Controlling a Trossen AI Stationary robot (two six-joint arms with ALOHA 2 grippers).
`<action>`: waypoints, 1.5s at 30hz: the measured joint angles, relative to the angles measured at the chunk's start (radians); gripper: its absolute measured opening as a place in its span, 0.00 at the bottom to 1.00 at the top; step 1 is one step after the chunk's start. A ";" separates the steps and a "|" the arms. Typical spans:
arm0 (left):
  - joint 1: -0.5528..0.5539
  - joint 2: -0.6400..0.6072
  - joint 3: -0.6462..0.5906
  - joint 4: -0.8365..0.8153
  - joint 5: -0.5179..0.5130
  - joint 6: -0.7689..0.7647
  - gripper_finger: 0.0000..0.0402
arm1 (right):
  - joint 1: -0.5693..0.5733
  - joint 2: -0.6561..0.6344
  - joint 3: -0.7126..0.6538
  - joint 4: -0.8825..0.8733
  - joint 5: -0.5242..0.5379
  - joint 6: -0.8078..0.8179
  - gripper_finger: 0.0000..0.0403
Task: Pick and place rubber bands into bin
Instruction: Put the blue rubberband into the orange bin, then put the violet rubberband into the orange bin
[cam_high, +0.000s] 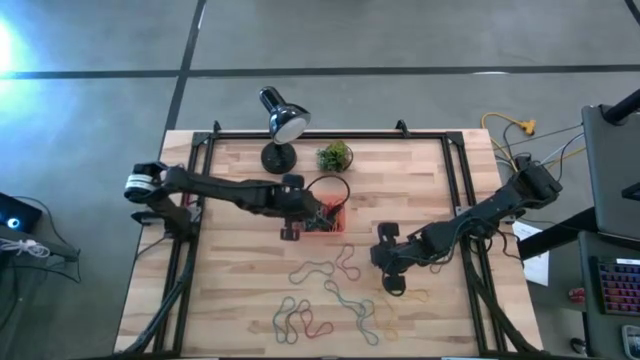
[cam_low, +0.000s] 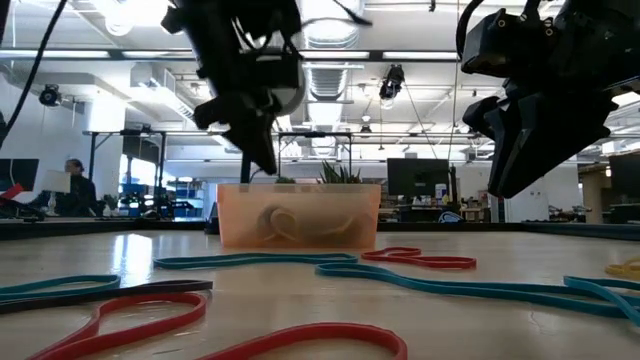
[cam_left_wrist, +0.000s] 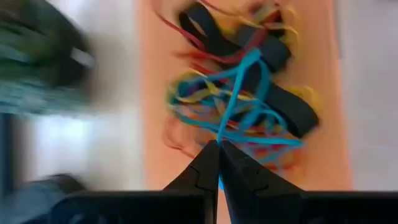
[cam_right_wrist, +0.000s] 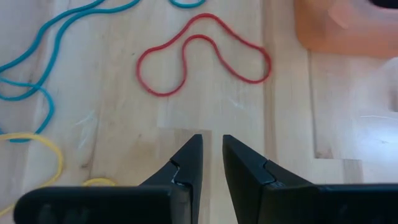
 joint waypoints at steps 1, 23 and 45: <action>0.009 0.005 0.000 -0.012 0.033 -0.007 0.00 | 0.000 0.000 0.000 0.000 0.010 0.000 0.14; 0.015 0.018 0.001 0.089 -0.154 0.033 0.11 | 0.000 0.000 0.000 0.007 0.020 0.000 0.14; -0.361 -0.163 0.013 -0.055 -0.161 -0.286 0.11 | 0.011 -0.046 0.005 -0.520 -0.165 0.374 0.14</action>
